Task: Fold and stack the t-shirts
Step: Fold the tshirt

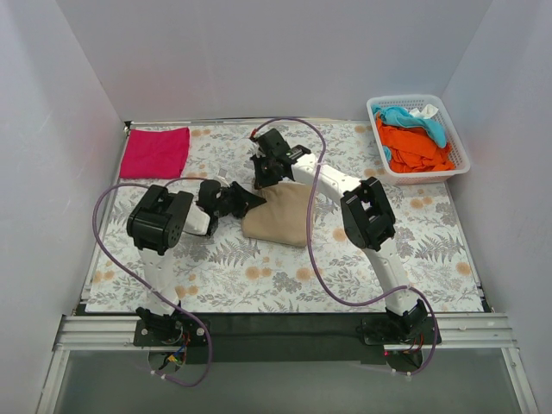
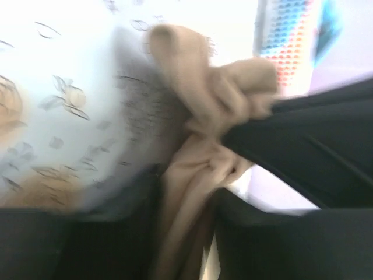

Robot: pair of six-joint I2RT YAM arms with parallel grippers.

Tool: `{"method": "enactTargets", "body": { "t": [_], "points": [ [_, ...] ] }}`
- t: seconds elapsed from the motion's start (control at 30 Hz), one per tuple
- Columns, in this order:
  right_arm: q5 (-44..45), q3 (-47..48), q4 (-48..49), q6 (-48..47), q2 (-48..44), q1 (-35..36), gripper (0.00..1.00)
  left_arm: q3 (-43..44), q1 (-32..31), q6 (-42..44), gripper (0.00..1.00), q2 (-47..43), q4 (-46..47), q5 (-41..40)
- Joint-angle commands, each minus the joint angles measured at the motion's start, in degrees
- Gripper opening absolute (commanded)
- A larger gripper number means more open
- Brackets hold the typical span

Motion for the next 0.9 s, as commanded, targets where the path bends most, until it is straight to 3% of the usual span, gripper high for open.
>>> {"method": "enactTargets", "body": {
  "t": [0.0, 0.07, 0.1, 0.13, 0.23, 0.37, 0.5, 0.7, 0.87],
  "points": [
    [-1.87, 2.42, 3.49, 0.91, -0.39, -0.72, 0.01, 2.62, -0.41, 6.2, 0.23, 2.39, -17.24, -3.54],
    [-2.32, 2.25, 3.67, 0.3, -0.47, -1.07, 0.19, 9.11, -0.32, 10.06, 0.03, 2.3, -26.4, -6.87],
    [-2.05, 1.72, 3.58, -0.06, -1.26, -1.5, 0.28, 11.83, 0.12, 14.35, 0.0, 2.21, -35.75, -8.71],
    [-1.7, 1.46, 3.58, -1.45, -1.7, -1.94, 0.48, 13.86, 0.56, 16.91, 0.0, 2.04, -39.07, -10.73],
    [1.28, -0.12, 3.49, -3.91, -4.25, -3.96, 0.76, 21.51, 3.28, 25.44, 0.0, 2.12, -52.16, -15.05],
    [2.52, -1.88, 3.31, -7.7, -8.02, -7.04, 0.98, 35.04, 5.48, 36.25, 0.0, 7.38, -70.27, -27.06],
    [3.31, -4.17, 2.87, -11.92, -12.5, -10.99, 0.98, 46.72, 6.53, 43.73, 0.0, 10.21, -79.78, -38.49],
    [3.31, -9.08, 2.52, -16.05, -18.3, -15.39, 0.98, 53.68, 9.26, 54.37, 0.0, 9.6, -79.27, -38.87],
    [4.19, -11.73, 2.61, -16.93, -21.12, -16.71, 0.98, 69.4, 12.07, 59.21, 0.0, 14.68, -84.35, -37.74]
  ]
}}
